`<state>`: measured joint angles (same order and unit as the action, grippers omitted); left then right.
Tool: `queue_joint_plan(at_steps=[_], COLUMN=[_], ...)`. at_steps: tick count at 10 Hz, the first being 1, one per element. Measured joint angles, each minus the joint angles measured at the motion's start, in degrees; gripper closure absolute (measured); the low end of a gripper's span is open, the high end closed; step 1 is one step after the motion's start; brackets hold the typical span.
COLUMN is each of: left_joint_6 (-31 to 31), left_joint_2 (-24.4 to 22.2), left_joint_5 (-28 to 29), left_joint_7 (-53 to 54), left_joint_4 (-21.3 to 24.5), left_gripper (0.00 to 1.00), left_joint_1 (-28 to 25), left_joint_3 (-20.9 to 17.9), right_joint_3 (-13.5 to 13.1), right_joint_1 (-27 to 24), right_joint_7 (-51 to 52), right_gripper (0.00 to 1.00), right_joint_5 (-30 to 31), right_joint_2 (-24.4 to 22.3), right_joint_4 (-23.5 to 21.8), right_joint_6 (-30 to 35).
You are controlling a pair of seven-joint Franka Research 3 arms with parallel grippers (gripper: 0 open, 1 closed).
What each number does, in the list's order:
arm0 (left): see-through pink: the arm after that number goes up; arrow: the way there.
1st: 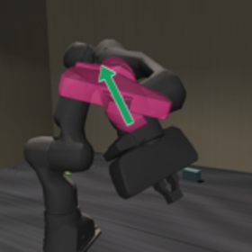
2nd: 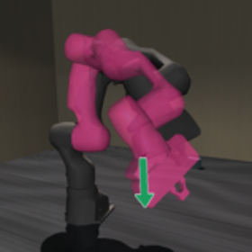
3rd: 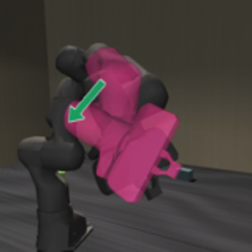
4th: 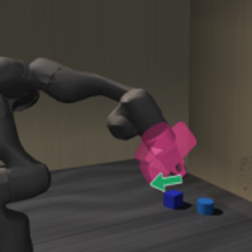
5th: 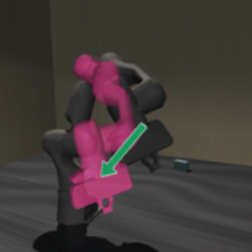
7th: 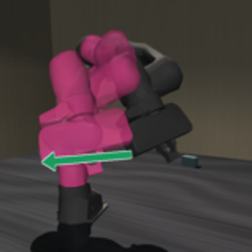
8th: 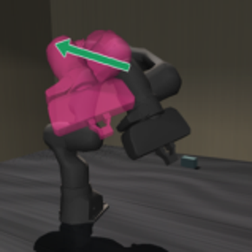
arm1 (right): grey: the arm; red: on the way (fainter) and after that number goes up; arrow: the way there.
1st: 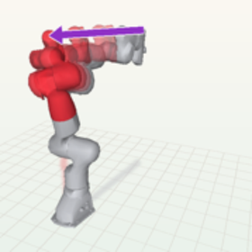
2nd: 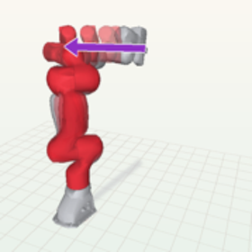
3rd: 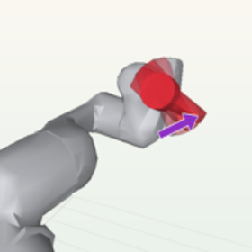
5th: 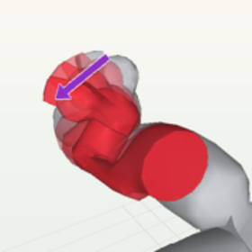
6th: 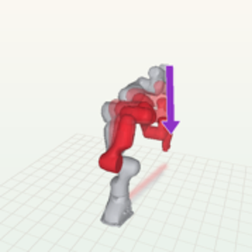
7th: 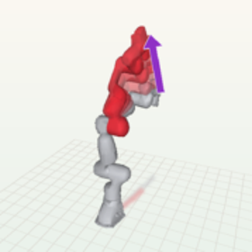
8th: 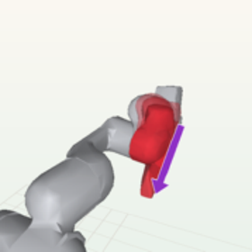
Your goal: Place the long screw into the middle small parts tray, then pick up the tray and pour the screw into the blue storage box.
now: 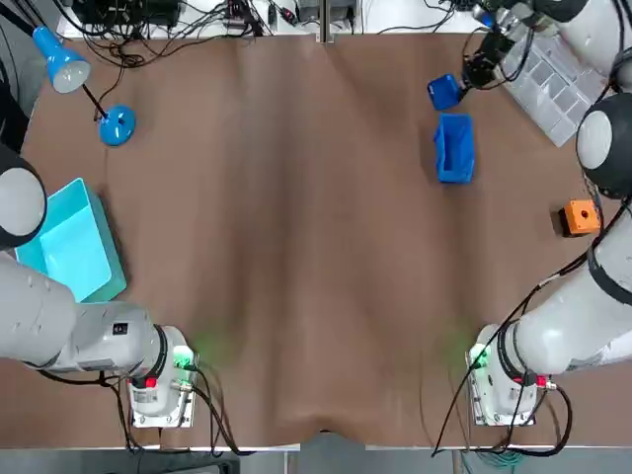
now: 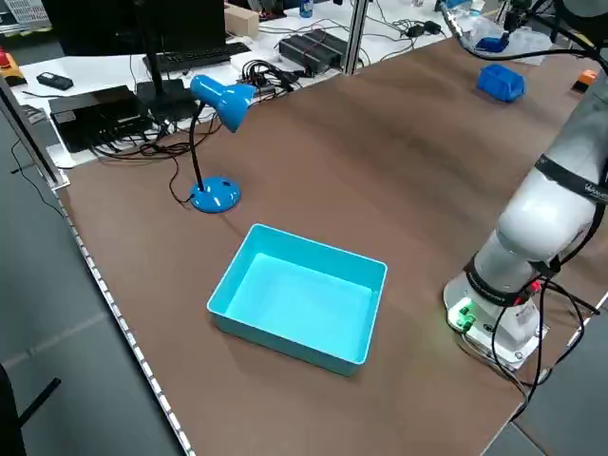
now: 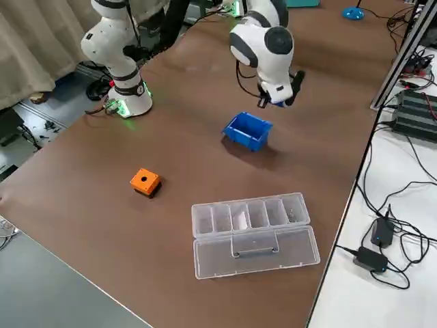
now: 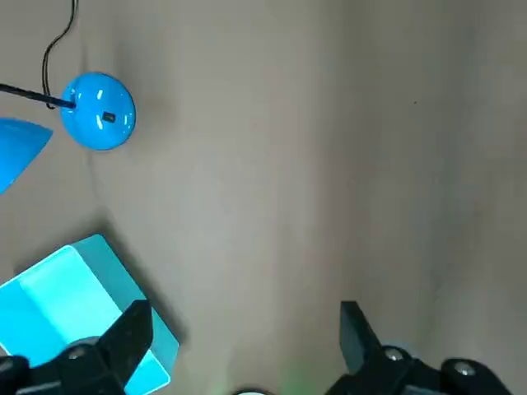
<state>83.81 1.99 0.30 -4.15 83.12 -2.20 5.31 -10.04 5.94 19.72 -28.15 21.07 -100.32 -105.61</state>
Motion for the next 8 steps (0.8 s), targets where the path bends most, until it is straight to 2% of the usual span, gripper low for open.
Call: queue_joint_plan(at_steps=[2,5,8], left_joint_6=[1.27,2.82,2.89], left_joint_2=[0.54,1.63,1.7], left_joint_5=[0.0,-0.02,-0.04], left_joint_7=[0.0,0.0,0.0], left_joint_4=[0.02,0.02,0.02], left_gripper=[0.0,0.0,0.0], left_joint_1=[0.0,0.17,0.74], left_joint_3=[0.01,0.23,1.21], right_joint_3=[-0.05,0.39,0.58], right_joint_1=[-2.81,-3.29,-3.21], right_joint_7=[1.28,1.41,1.4], right_gripper=[0.97,0.97,0.97], right_joint_5=[3.84,11.76,13.79], right_joint_2=[-0.3,-0.77,-0.89], right_joint_4=[0.0,0.0,0.01], right_joint_6=[2.29,3.59,7.67])
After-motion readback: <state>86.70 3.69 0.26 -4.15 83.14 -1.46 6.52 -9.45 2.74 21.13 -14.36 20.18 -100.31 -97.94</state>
